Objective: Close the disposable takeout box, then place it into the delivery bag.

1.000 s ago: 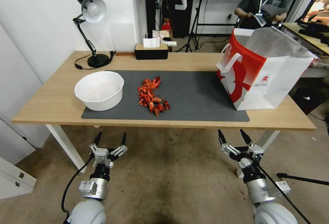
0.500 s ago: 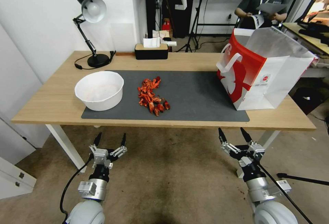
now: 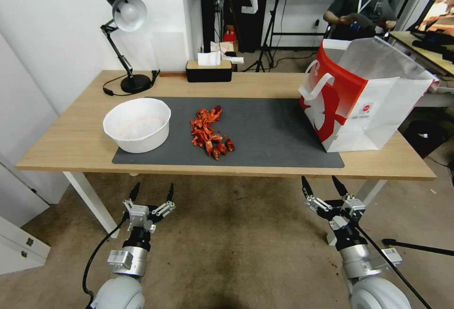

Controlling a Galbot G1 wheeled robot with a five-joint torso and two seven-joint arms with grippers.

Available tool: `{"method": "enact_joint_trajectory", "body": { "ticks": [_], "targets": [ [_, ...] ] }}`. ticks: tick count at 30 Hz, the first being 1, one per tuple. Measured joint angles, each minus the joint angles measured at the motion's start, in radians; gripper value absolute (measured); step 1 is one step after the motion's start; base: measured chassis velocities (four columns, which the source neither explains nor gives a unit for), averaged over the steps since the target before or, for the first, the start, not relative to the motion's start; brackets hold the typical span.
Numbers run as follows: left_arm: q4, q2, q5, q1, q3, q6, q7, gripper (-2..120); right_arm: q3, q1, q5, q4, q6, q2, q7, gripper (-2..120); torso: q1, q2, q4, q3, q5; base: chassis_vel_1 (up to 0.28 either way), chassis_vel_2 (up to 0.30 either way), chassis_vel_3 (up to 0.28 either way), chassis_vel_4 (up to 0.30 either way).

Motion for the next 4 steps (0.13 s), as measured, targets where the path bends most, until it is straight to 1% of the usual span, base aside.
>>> {"method": "enact_joint_trajectory", "body": {
  "ticks": [4],
  "targets": [
    [0.0,0.0,0.0,0.0,0.0,0.0,0.0,100,0.0,0.0,0.0,0.0,0.0,0.0,0.0,100,0.0,0.0,0.0,0.0,0.0,0.0,0.0,0.0,0.0]
  ]
}}
